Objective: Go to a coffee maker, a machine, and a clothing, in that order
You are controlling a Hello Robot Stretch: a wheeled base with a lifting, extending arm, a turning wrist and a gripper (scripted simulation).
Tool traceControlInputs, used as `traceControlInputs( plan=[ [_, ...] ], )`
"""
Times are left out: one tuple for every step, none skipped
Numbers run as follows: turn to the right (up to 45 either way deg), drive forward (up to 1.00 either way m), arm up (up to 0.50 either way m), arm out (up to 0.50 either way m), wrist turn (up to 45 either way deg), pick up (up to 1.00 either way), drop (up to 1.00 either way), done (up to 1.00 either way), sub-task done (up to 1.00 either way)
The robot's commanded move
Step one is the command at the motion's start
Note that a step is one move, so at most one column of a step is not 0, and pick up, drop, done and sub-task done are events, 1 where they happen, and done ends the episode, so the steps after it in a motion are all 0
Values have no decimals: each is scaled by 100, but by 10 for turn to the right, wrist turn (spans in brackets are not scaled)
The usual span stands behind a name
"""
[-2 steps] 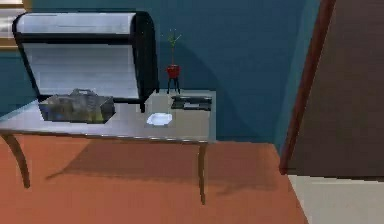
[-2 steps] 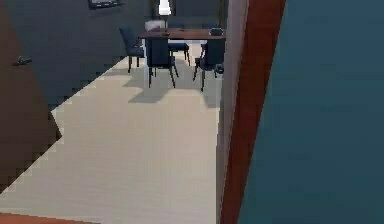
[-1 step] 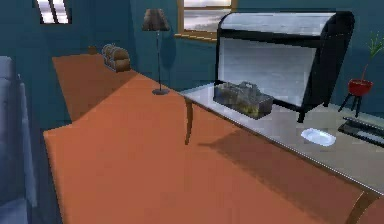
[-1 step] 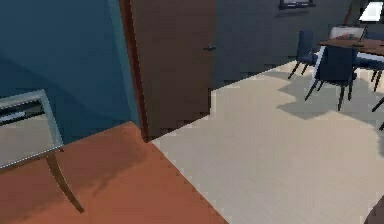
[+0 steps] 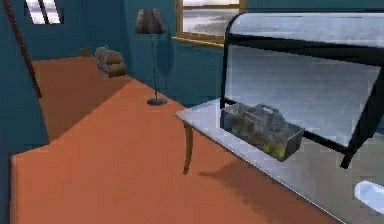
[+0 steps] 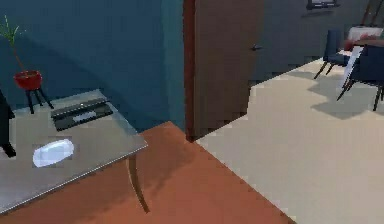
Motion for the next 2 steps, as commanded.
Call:
traceControlInputs(
  plan=[
    [-240, 0, 0, 0, 0, 0, 0, 0, 0],
    [0, 100, 0, 0, 0, 0, 0, 0, 0]
  ],
)
